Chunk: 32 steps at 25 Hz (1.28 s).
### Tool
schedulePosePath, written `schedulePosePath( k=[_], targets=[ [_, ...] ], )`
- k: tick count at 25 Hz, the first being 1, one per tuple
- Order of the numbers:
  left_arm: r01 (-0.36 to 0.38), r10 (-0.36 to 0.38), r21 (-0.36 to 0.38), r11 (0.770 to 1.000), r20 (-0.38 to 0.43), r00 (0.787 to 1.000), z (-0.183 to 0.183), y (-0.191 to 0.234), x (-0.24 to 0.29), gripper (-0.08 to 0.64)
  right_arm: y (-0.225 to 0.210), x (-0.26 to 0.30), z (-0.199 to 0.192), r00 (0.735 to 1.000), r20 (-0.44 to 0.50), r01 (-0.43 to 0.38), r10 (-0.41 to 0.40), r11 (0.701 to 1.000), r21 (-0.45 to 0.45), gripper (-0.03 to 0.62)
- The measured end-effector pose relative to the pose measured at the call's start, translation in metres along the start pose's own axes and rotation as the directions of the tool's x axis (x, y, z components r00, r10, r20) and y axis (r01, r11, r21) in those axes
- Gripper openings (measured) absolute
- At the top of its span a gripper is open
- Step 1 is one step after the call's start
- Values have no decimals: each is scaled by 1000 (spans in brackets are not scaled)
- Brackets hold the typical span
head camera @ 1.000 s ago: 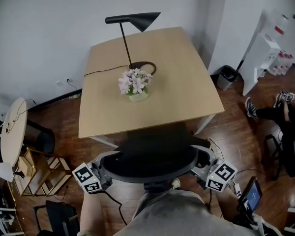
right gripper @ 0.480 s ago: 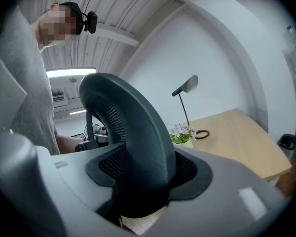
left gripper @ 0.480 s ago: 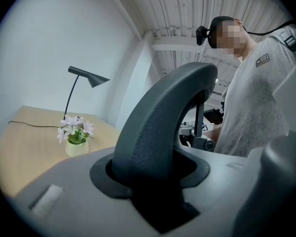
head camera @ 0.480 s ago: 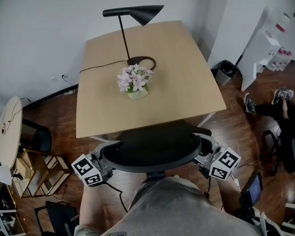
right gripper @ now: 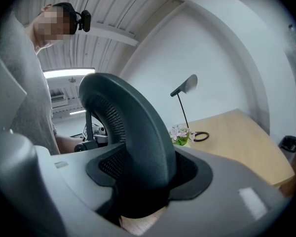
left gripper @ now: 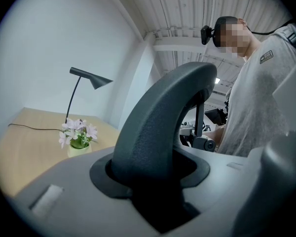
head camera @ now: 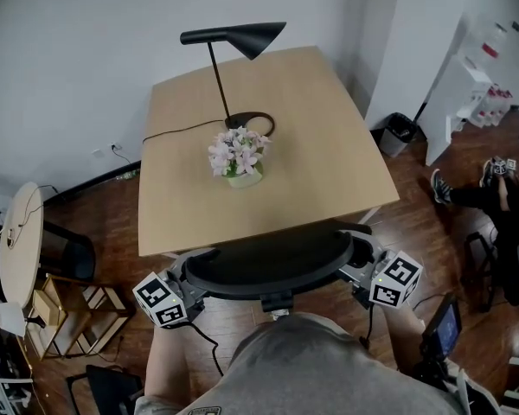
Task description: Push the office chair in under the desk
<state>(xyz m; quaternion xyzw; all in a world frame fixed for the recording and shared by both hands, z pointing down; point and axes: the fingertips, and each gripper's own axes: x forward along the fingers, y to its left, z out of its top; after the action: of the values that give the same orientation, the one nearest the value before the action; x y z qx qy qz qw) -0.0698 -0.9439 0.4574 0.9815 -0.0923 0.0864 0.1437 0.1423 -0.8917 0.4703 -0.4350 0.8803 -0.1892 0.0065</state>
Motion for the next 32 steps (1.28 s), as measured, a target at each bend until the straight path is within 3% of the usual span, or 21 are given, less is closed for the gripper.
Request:
schedulePosePath(
  k=[11, 15, 19, 24, 26, 29, 32],
  targets=[
    [-16, 16, 7, 1000, -4, 1000, -1, 5, 0, 226, -1, 6, -1, 1000, -4, -1, 1, 1000, -3, 267],
    [-110, 111, 38, 993, -2, 994, 3, 9, -9, 286, -3, 3, 4, 1000, 8, 9, -8, 1000, -14, 303],
    [-280, 276, 53, 959, 70, 959, 15, 14, -43, 291, -12, -21, 15, 996, 56, 78, -76, 996, -34, 324],
    [-445, 445, -34, 895, 161, 881, 11, -3, -88, 291, 3, -55, 20, 990, 100, 100, -94, 993, -56, 324],
    [-477, 479, -49, 877, 162, 863, 2, -25, -92, 290, 17, -66, 18, 991, 114, 83, -74, 994, -70, 317],
    [-480, 482, -58, 875, 168, 860, -9, -68, -85, 268, 40, -78, 11, 992, 121, 37, -26, 995, -92, 293],
    [-490, 497, -86, 868, 180, 849, -20, -101, -75, 196, 56, -84, 1, 993, 115, 13, 0, 993, -117, 242]
  ],
)
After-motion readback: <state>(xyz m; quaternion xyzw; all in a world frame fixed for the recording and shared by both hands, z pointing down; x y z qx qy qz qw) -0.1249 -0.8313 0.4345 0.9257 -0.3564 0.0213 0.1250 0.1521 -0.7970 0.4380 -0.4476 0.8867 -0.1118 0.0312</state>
